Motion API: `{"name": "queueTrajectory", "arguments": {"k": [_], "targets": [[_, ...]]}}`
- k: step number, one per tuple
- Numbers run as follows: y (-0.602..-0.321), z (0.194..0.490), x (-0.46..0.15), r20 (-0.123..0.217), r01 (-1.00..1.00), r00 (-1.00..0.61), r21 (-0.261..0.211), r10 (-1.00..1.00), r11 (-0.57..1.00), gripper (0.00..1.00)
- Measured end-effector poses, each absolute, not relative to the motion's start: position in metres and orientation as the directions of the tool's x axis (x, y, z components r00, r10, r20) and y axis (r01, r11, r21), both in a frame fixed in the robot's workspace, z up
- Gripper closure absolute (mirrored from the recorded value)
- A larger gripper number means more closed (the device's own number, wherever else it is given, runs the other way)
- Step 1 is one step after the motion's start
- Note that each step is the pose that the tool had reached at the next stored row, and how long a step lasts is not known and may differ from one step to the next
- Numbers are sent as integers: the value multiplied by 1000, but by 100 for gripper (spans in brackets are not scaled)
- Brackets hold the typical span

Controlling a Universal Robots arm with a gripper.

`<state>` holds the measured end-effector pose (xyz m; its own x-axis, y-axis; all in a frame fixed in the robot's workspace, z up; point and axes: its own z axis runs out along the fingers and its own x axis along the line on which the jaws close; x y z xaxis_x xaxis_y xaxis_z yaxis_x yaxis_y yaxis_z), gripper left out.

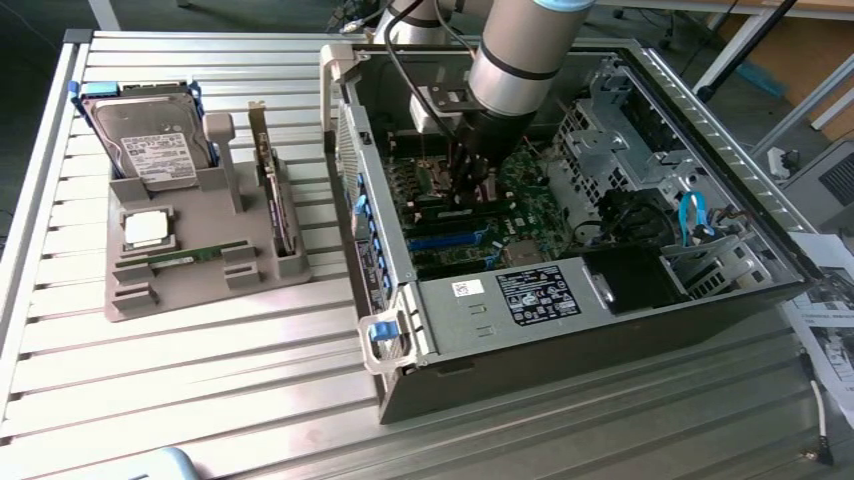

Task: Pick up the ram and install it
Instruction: 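Press down the ram until it locks into place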

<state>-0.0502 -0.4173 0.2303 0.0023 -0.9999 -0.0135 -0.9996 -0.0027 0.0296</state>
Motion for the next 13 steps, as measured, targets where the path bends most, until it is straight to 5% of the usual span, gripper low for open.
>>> {"name": "queueTrajectory", "arguments": {"k": [13], "targets": [[-417, 248, -50, -13, -1000, 2, 30, -1000, -3, 90]]}}
